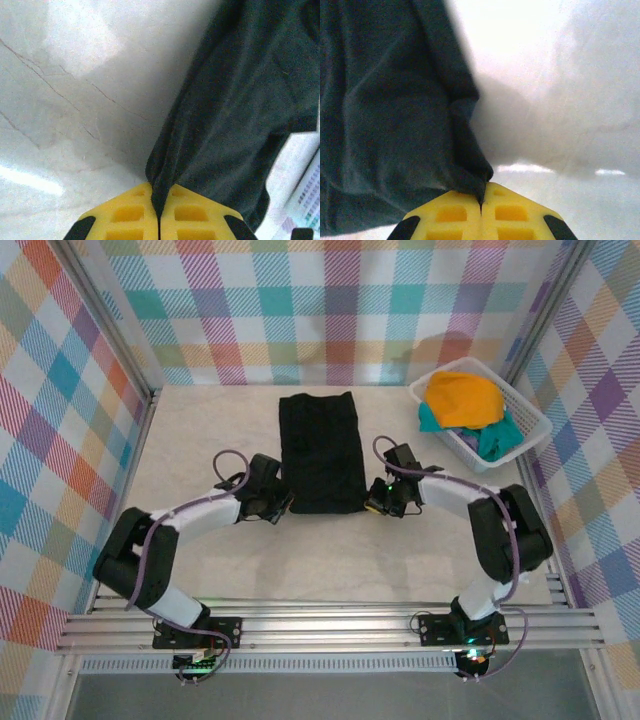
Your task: Fold and stack the t-shirts
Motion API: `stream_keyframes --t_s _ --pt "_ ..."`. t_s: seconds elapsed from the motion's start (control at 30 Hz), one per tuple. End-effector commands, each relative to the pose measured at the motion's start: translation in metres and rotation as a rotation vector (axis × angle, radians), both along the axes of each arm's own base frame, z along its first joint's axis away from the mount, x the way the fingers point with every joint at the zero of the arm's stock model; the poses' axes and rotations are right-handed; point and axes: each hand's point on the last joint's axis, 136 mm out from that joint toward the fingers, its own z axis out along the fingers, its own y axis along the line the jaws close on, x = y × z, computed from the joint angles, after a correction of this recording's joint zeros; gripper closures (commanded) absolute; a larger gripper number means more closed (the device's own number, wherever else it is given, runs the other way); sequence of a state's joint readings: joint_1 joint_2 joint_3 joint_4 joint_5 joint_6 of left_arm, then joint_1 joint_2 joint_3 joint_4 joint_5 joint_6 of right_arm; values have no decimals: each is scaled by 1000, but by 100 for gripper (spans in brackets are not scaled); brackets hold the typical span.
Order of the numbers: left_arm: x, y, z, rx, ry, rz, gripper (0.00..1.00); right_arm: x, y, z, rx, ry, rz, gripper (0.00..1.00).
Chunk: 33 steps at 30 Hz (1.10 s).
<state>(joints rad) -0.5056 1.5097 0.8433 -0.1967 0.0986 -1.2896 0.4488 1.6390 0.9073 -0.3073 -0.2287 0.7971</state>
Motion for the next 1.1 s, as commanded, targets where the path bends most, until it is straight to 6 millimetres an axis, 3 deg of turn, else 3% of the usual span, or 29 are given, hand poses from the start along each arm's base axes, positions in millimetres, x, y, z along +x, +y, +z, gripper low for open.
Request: stream_keyframes --t_s 0.0,0.27,0.33,0.43,0.53,0.63,0.73,0.83,1.07 --pt "-23 21 11 121 10 -103 100 -31 8 12 -1 -11 58 100" --pt "-85 26 39 69 -30 -215 100 -117 11 51 -16 -41 108 100" --pt "-95 27 56 36 -87 -206 100 -129 11 69 -8 -61 112 100" --pt "-97 38 103 2 -224 -153 100 -135 8 105 -4 -119 110 100" --pt "-92 51 155 -7 -354 -84 100 -129 -4 137 -45 -159 60 100" --pt "-83 46 169 -12 -337 -72 100 -115 -6 156 -80 -140 35 100" --pt "-67 31 161 4 -262 -92 100 -92 6 171 -56 -167 31 100" --pt "-48 32 150 50 -170 -67 100 -63 15 169 -17 -139 19 100" --pt "-17 50 140 138 -67 -1 100 -7 31 155 -1 -119 27 100"
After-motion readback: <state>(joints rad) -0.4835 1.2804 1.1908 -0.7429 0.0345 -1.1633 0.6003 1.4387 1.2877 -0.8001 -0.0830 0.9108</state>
